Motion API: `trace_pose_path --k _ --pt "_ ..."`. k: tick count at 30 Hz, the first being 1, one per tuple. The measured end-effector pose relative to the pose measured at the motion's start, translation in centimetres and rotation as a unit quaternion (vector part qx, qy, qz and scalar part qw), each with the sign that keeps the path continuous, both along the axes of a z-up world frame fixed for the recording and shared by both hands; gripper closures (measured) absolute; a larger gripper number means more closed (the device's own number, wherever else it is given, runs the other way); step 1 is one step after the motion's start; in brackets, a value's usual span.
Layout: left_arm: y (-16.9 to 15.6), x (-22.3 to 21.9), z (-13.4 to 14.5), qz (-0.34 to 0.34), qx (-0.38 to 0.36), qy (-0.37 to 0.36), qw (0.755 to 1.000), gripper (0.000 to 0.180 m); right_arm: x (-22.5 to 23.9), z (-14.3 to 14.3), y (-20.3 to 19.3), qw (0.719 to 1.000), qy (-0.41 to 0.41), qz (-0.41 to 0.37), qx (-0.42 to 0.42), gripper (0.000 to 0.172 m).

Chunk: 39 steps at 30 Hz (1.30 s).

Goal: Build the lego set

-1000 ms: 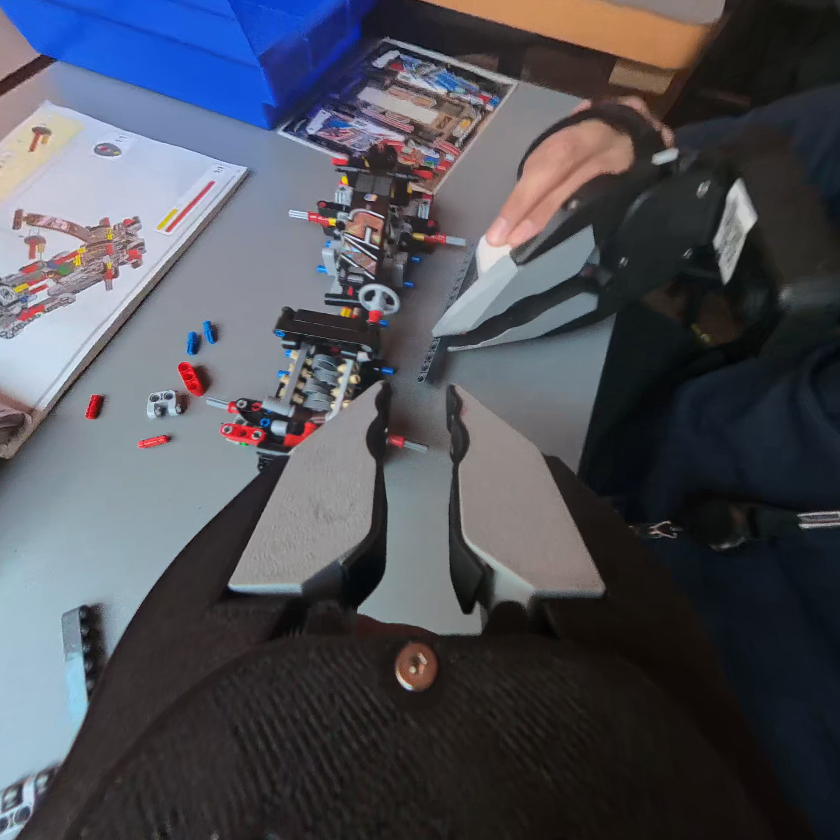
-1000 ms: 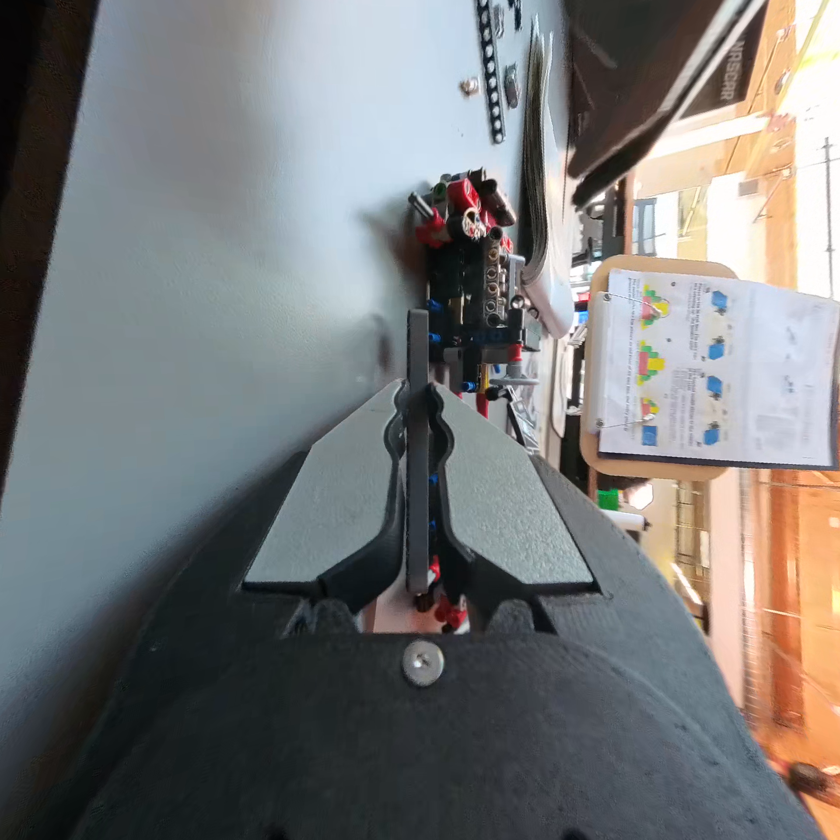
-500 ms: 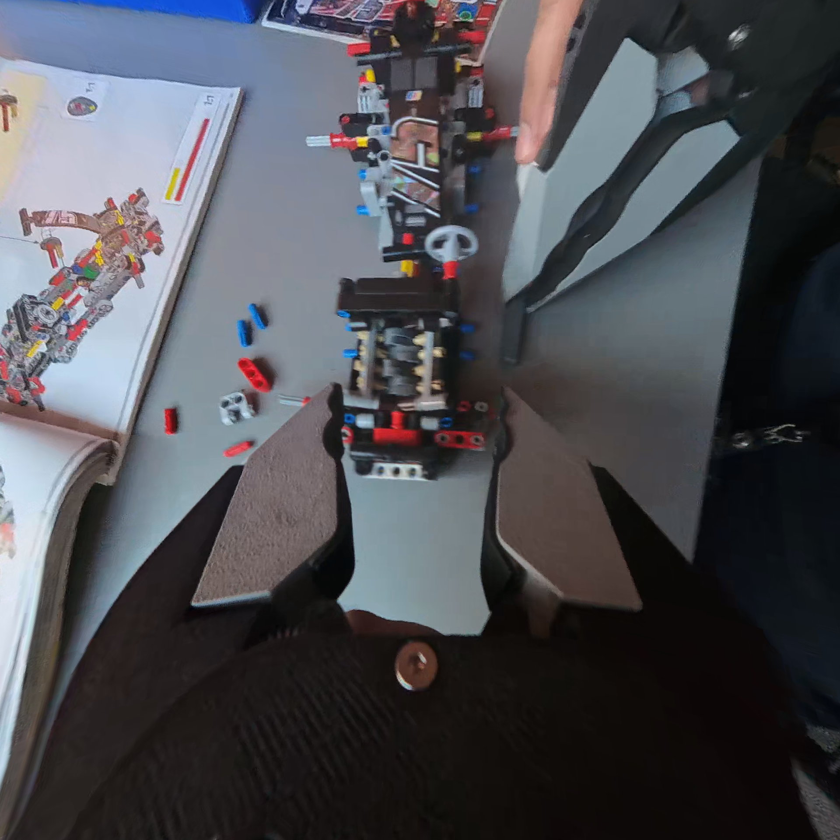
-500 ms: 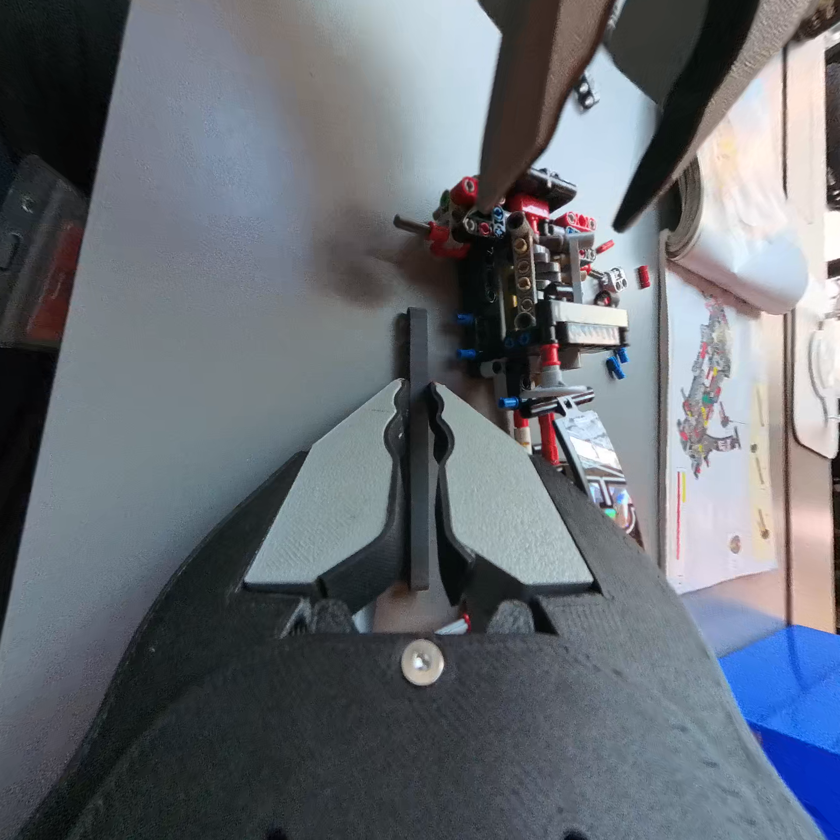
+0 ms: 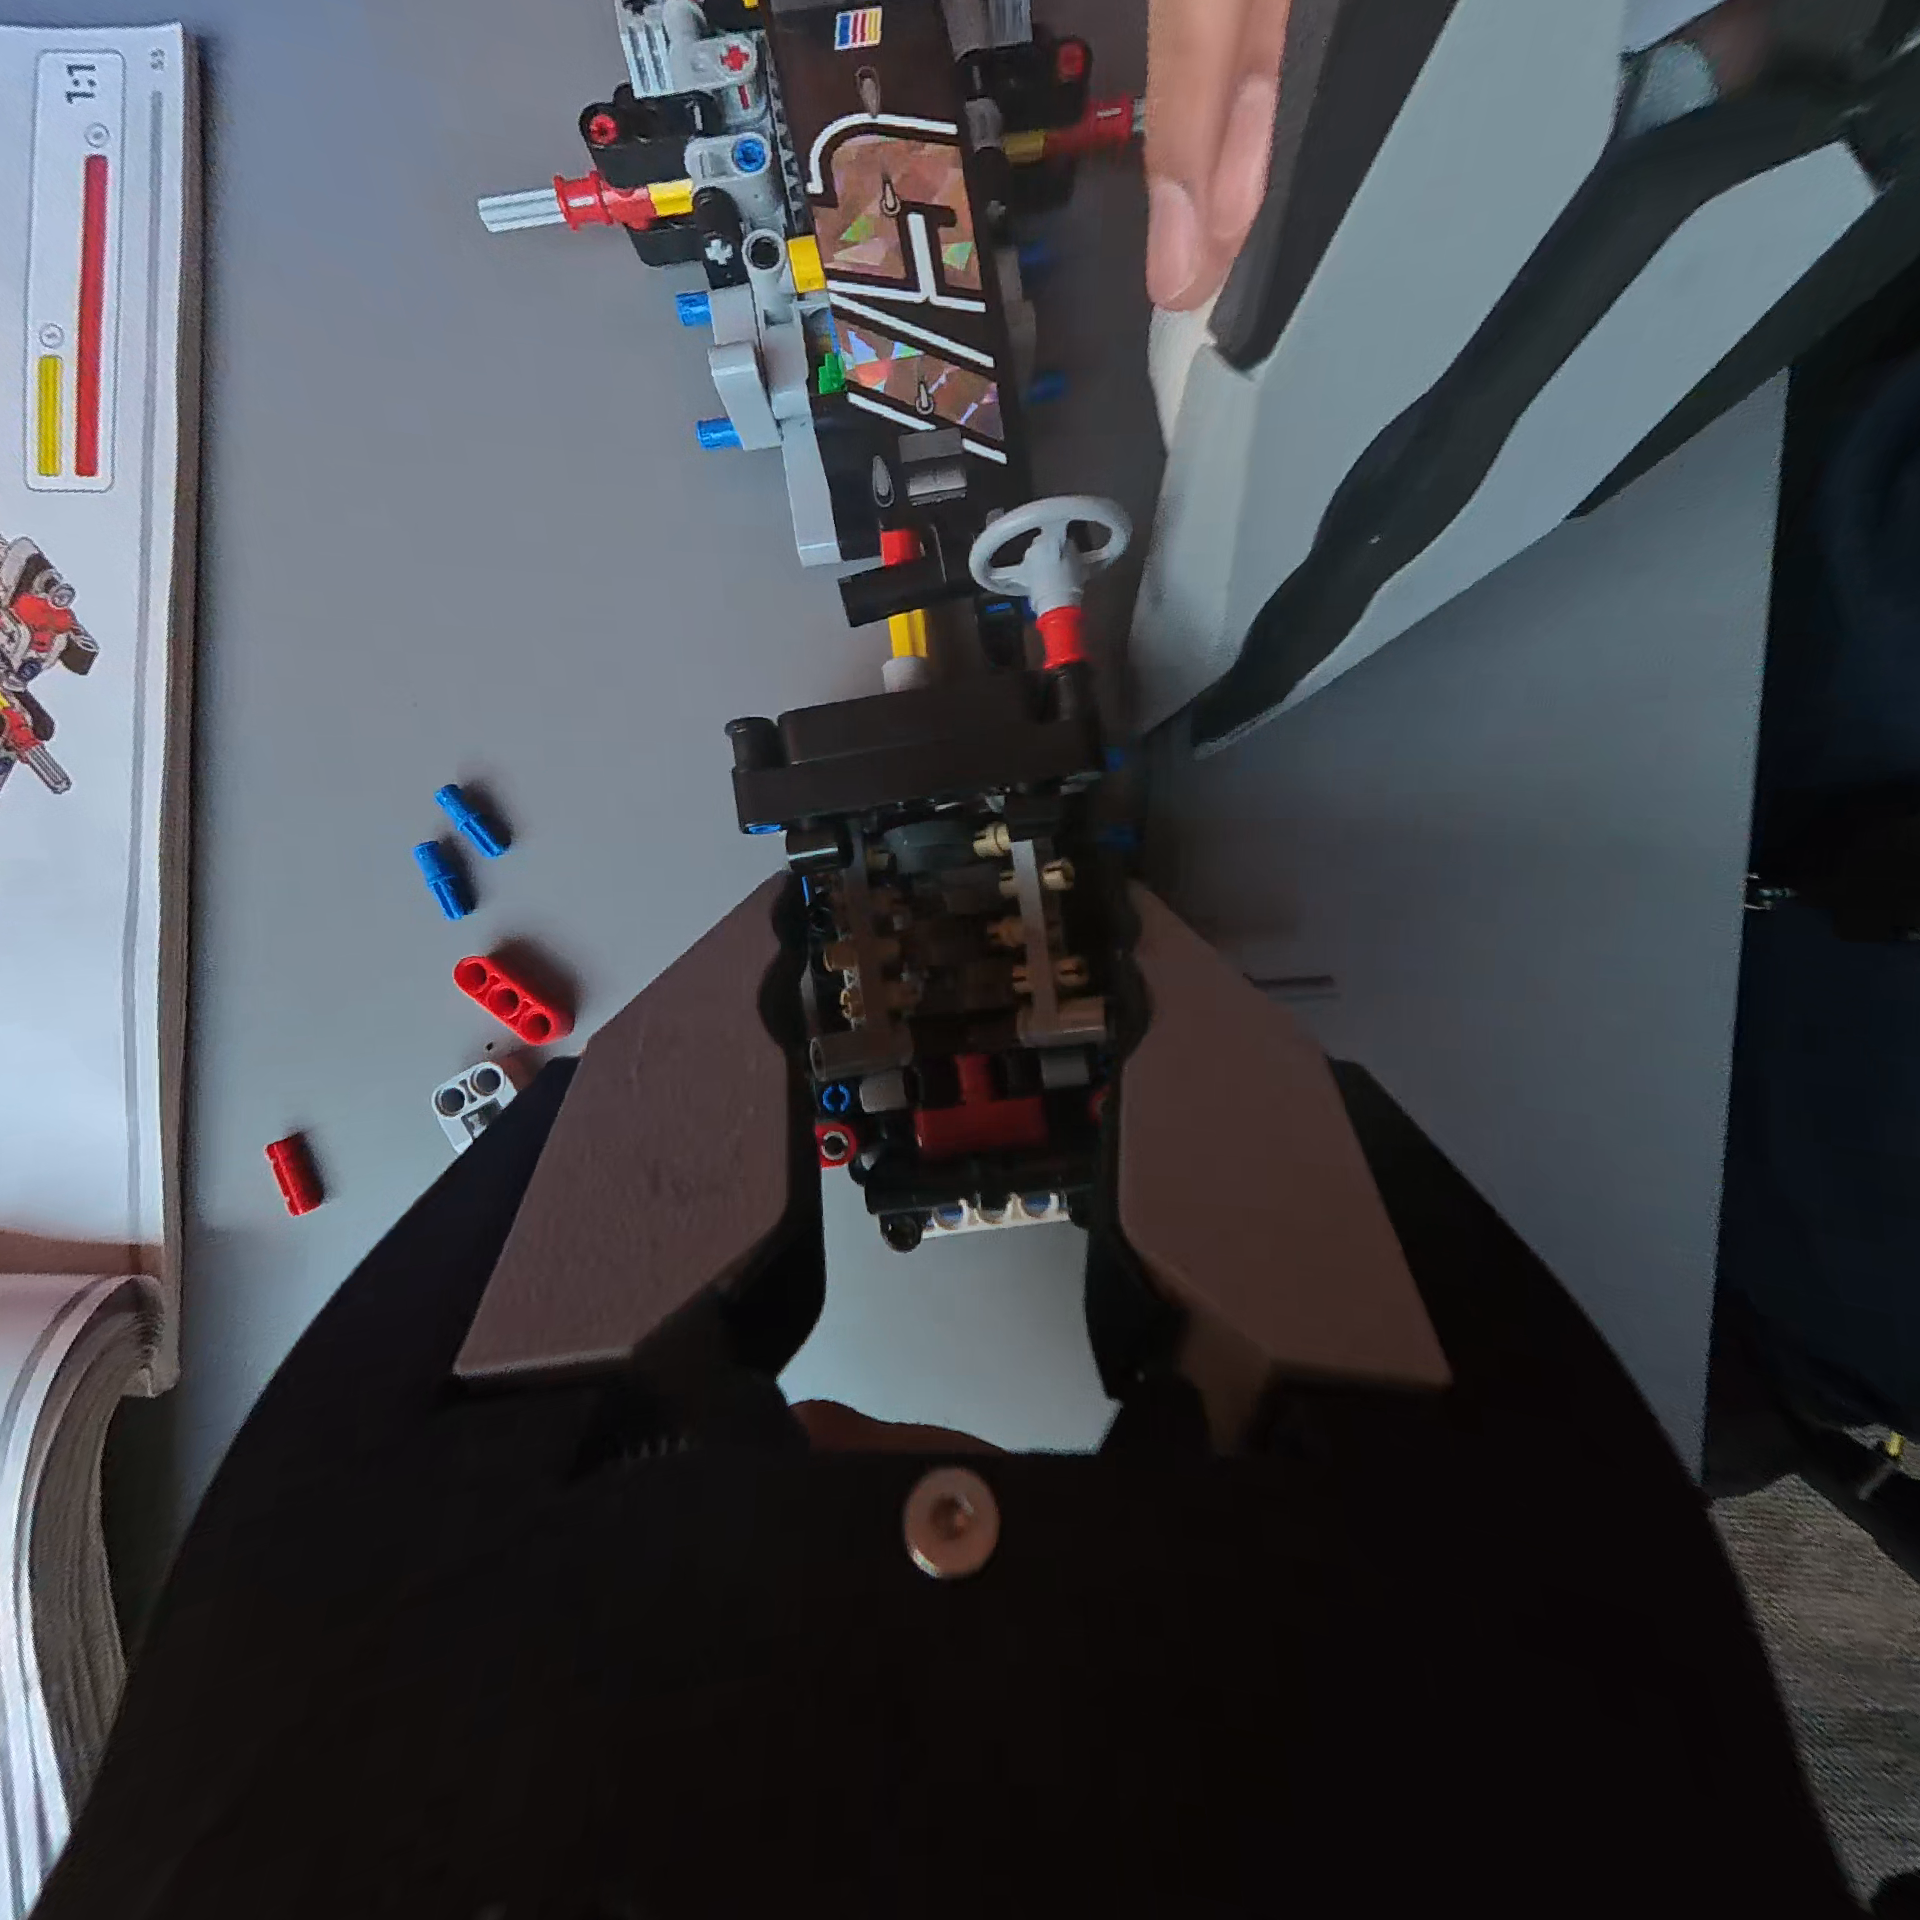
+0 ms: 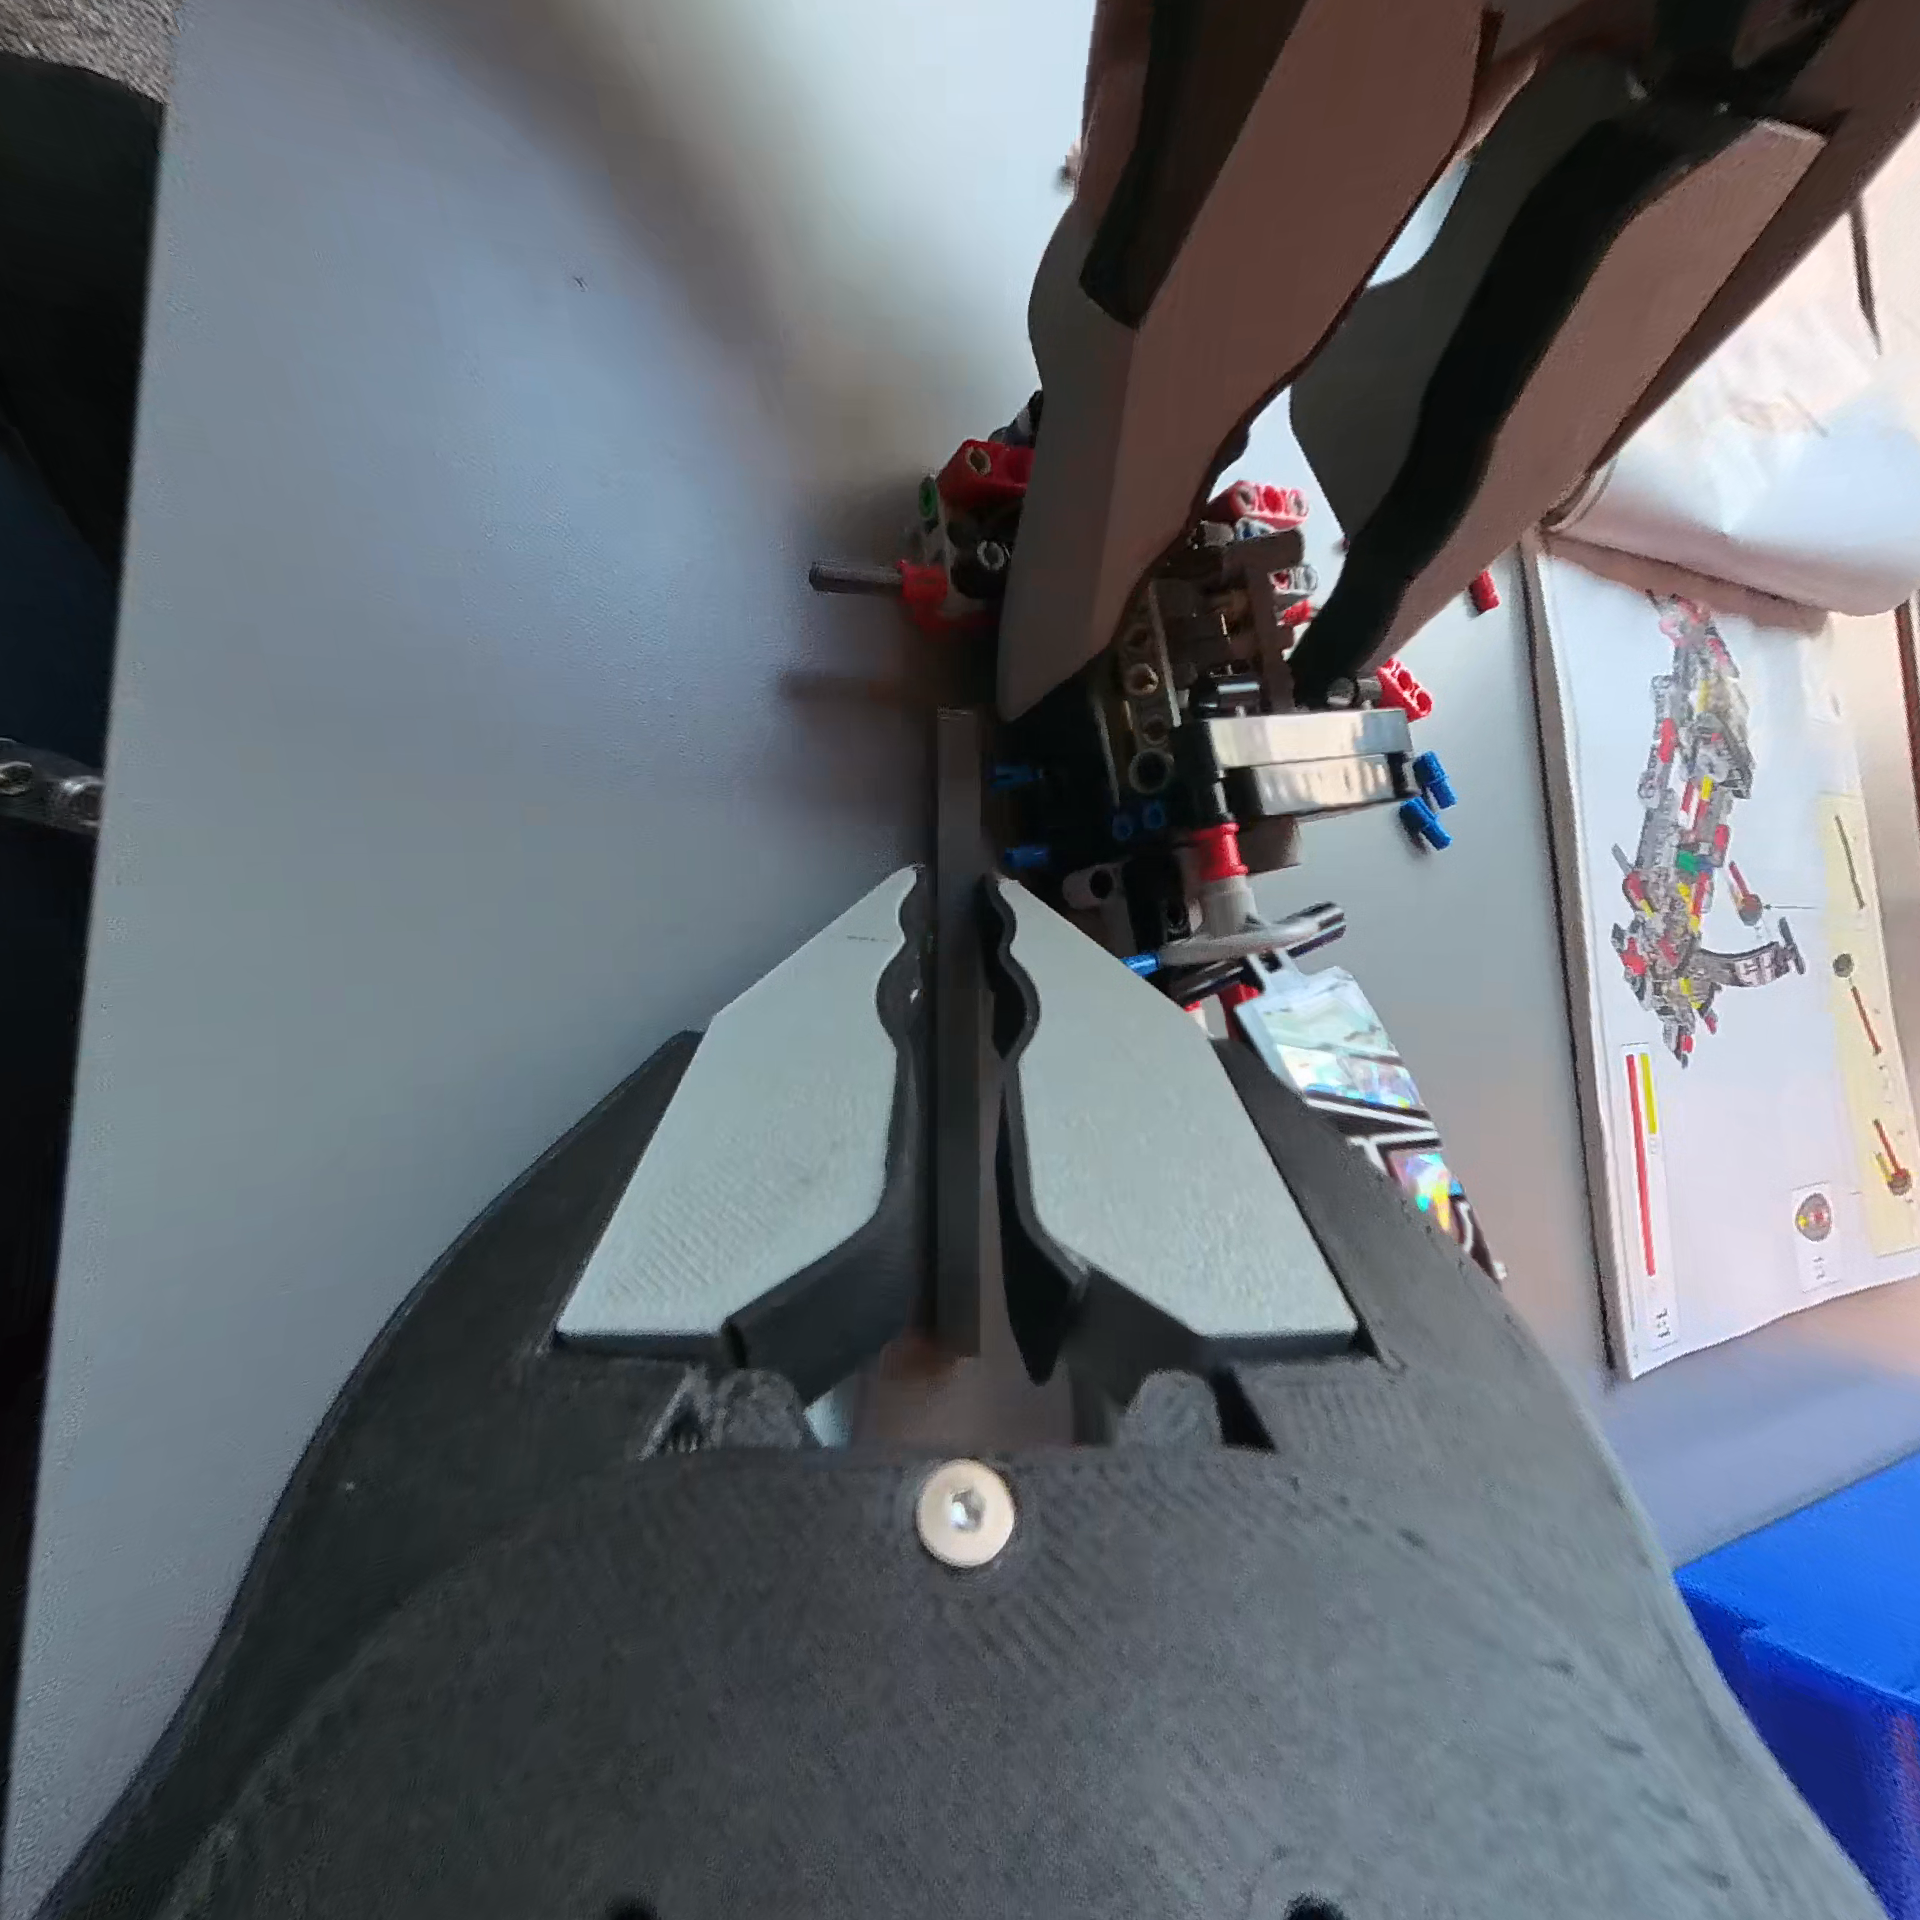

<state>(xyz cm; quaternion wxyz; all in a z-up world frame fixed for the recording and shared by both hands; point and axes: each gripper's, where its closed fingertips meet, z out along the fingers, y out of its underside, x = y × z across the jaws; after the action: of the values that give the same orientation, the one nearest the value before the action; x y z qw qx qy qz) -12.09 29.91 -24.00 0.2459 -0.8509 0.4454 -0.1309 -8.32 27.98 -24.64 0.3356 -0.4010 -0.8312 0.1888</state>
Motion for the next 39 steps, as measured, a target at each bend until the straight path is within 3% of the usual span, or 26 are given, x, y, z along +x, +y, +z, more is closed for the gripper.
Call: trace_pose_path --k 10,15,23,32,36,39 --pt "0.1 0.1 -0.3 -0.039 0.039 0.026 0.998 0.126 0.9 0.4 0.3 0.999 -0.014 0.015 0.034 0.166" --pt "0.2 0.3 -0.4 -0.045 0.045 0.01 0.998 0.125 0.8 0.1 0.8 1.0 -0.021 0.001 0.02 0.158" --pt "0.3 0.5 -0.3 -0.051 0.051 -0.011 0.997 0.125 0.0 -0.2 0.3 1.0 -0.023 0.007 0.013 0.167" --pt "0.2 0.5 -0.3 -0.047 0.06 -0.013 0.997 0.126 -0.2 0.0 0.4 0.997 0.017 0.017 0.068 0.167" --pt "-0.4 1.0 -0.5 -0.053 0.055 -0.015 0.997 0.109 -0.3 0.0 0.3 0.997 0.042 0.015 0.067 0.167" --pt "-0.3 1.0 -0.7 -0.051 0.066 0.006 0.996 0.106 -0.4 0.0 0.3 0.996 0.057 0.015 0.072 0.167"
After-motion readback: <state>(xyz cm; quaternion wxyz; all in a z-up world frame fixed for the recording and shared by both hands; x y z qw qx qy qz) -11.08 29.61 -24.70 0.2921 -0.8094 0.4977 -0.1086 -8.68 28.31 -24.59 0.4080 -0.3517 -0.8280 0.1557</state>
